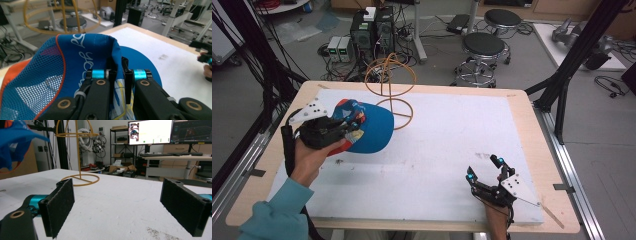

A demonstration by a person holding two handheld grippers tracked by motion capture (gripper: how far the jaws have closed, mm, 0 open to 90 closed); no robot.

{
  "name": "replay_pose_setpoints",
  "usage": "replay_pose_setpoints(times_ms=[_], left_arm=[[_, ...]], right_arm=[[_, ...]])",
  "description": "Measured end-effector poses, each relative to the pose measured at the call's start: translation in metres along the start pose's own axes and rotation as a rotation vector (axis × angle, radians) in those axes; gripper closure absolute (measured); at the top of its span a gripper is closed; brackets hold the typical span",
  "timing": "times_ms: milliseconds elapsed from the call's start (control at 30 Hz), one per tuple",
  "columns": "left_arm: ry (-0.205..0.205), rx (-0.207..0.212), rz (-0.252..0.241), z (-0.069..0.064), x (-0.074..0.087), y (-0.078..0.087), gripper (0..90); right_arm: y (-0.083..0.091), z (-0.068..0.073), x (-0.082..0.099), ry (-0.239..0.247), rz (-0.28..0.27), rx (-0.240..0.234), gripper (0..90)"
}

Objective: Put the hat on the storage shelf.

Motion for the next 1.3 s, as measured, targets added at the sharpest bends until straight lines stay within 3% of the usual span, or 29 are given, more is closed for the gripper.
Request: replay_pose_setpoints(times_ms=[200, 600, 900, 1000, 1300], left_arm=[[-0.027, -0.023, -0.026, 0.009, -0.027, -0.002, 88.2], [0.004, -0.028, -0.110, 0.025, -0.057, -0.008, 88.2], [0.016, -0.076, -0.170, 0.053, -0.092, -0.014, 88.3], [0.008, -0.098, -0.153, 0.063, -0.098, -0.021, 88.3], [0.033, -0.109, -0.187, 0.084, -0.122, -0.039, 88.2]], right_arm=[[0.000, 0.000, 0.000, 0.001, 0.001, 0.001, 11.3], [0.000, 0.000, 0.000, 0.004, 0.000, 0.001, 11.3], [-0.001, 0.000, 0.000, 0.008, -0.001, 0.000, 11.3], [0.000, 0.000, 0.000, 0.006, 0.003, 0.001, 11.3], [0.000, 0.000, 0.000, 0.004, 0.005, -0.001, 11.3]])
Point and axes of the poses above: each handheld gripper's, and its own axes: y roughly backward along the jaws, x roughly out of its underside, z roughly to its left, the point moved 9 cm from there along -y, roughly forward along the jaws, and after that the axes turned 1 degree about y, right-handed, at the moved point
